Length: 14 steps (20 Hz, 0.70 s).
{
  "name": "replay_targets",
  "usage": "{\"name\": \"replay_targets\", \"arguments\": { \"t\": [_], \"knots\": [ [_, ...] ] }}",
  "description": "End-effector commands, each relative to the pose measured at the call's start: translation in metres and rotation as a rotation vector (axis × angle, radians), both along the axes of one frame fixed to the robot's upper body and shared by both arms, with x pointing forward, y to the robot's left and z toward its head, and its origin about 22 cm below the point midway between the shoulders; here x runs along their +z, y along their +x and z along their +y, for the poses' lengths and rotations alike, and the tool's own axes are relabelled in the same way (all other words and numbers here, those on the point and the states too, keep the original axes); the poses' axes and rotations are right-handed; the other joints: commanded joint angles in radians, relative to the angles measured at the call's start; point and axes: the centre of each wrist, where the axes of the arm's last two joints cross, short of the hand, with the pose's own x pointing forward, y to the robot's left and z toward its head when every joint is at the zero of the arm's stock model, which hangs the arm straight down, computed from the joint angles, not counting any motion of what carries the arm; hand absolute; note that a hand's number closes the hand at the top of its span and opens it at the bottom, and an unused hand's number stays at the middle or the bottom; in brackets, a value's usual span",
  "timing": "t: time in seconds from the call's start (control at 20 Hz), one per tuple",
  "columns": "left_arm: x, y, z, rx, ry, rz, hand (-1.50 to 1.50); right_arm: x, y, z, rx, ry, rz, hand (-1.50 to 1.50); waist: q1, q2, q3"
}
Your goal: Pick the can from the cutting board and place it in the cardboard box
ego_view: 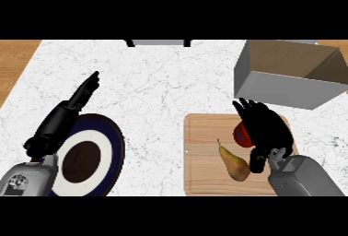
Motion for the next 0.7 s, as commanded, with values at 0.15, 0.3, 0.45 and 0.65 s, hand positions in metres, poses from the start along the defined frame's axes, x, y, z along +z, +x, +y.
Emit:
{"name": "replay_targets", "arguments": {
  "t": [0.15, 0.3, 0.45, 0.65],
  "knots": [
    [-0.017, -0.004, 0.008, 0.007, -0.023, -0.012, 0.0, -0.03, -0.003, -0.017, -0.03, -0.039, 0.001, -1.5, -0.001, 0.0, 0.0],
    [-0.004, 0.007, -0.005, -0.002, -0.019, -0.007, 0.0, -0.026, 0.027, -0.012, -0.053, -0.056, 0.016, -1.5, 0.002, 0.001, 0.0],
    [-0.007, -0.005, 0.012, -0.011, -0.007, 0.004, 0.0, -0.033, 0.023, -0.015, -0.045, -0.036, 0.013, -1.5, 0.002, 0.0, 0.0],
    [0.016, 0.0, 0.009, -0.004, 0.008, -0.01, 0.0, -0.02, 0.007, -0.032, -0.046, -0.011, 0.039, -1.5, -0.002, -0.001, 0.0]
  ]
}}
